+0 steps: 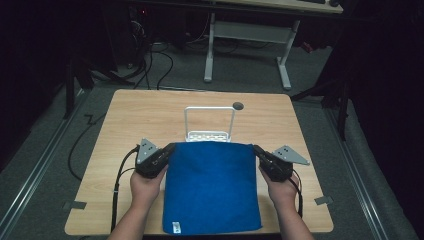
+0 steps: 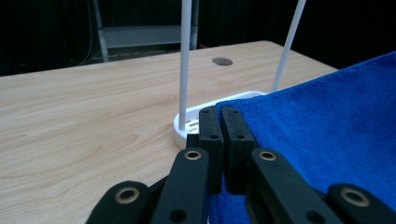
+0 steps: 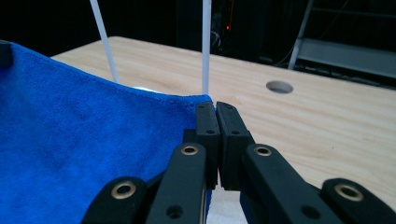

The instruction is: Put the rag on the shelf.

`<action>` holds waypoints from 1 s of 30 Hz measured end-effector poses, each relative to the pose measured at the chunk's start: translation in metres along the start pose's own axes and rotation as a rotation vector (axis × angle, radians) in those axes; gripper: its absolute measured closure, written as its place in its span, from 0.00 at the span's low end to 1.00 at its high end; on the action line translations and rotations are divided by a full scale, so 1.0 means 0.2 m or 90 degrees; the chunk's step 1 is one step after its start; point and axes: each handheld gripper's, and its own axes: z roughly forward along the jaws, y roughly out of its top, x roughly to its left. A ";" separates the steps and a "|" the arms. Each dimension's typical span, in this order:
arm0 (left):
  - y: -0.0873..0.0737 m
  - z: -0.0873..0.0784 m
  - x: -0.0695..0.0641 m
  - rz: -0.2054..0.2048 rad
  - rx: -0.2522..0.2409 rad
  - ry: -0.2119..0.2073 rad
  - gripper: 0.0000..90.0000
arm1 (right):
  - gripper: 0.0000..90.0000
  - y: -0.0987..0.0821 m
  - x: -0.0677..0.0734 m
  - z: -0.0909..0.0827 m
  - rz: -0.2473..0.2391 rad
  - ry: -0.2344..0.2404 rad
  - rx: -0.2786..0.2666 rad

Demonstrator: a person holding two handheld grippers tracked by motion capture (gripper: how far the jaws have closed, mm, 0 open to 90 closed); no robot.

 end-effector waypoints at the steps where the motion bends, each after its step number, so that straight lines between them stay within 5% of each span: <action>1: 0.01 -0.01 0.00 0.003 0.000 0.002 0.98 | 0.99 0.01 0.00 -0.01 -0.003 -0.001 -0.004; 10: 0.15 -0.09 -0.03 0.000 -0.054 0.010 0.98 | 0.99 0.12 0.01 -0.09 -0.011 -0.005 -0.052; 30: 0.47 -0.17 -0.06 0.049 -0.138 0.031 0.98 | 0.99 0.45 0.05 -0.20 -0.055 -0.022 -0.156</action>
